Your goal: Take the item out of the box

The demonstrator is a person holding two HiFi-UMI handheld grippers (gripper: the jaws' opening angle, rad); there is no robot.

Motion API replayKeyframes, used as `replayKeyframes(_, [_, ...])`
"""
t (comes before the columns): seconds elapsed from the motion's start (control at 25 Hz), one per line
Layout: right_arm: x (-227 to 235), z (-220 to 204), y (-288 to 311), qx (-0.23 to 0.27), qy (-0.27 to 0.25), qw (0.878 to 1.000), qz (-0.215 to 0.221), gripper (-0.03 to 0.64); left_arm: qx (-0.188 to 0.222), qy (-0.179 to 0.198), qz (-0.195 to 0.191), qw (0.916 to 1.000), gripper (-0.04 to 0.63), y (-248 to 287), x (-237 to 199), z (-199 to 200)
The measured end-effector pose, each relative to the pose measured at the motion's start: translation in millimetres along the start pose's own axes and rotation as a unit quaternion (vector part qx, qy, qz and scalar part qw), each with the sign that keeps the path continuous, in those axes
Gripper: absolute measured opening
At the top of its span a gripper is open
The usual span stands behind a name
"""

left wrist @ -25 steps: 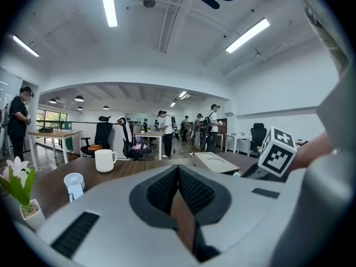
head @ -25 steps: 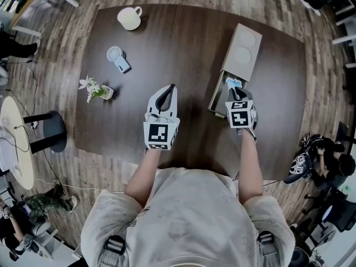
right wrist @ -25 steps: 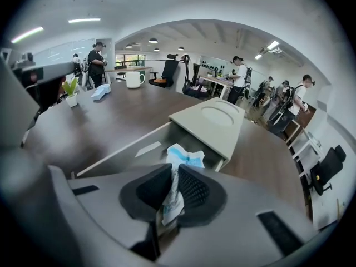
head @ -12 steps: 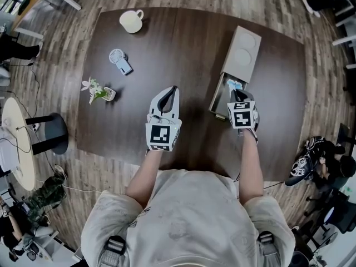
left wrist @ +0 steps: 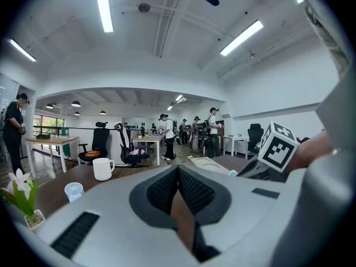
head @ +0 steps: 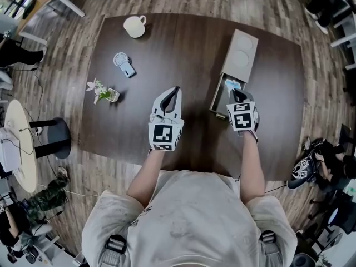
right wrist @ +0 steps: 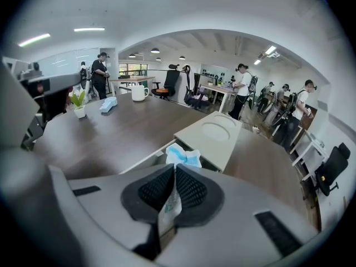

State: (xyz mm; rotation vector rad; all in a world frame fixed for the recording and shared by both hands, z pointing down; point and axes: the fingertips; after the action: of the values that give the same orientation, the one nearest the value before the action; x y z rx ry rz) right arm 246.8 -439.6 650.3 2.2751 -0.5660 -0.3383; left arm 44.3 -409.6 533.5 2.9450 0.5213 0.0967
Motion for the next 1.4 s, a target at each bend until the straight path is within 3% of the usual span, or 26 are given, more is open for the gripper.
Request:
replayKeyframes(0.44, [9.7,36.0,-64.2,0.084,0.018,0.996,-0.021,0.011,0.034,0.011,-0.007,0.9993,0.003,-7.1,17.3,40.0])
replayKeyframes(0.84, [30.0,80.4,-147.6,0.18,0.03,0.982,-0.054,0.011,0.061,0.013,-0.018,0.9979,0.003,-4.8,30.0,84.4])
replayKeyframes(1.4, [50.1,138.0,-256.4,0.343,0.015,0.931,-0.125,0.012,0.109,0.024,-0.025,0.9934,0.003,-9.6,32.5,146.6])
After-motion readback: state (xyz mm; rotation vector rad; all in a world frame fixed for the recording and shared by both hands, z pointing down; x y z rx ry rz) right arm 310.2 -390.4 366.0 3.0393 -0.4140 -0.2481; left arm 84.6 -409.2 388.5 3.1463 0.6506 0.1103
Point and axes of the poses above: the fingertips, and each gripper's own axes: y forward along the fingers, x to its right, z out of its top, and after that the axes turned 4 degrees about z, right-handed
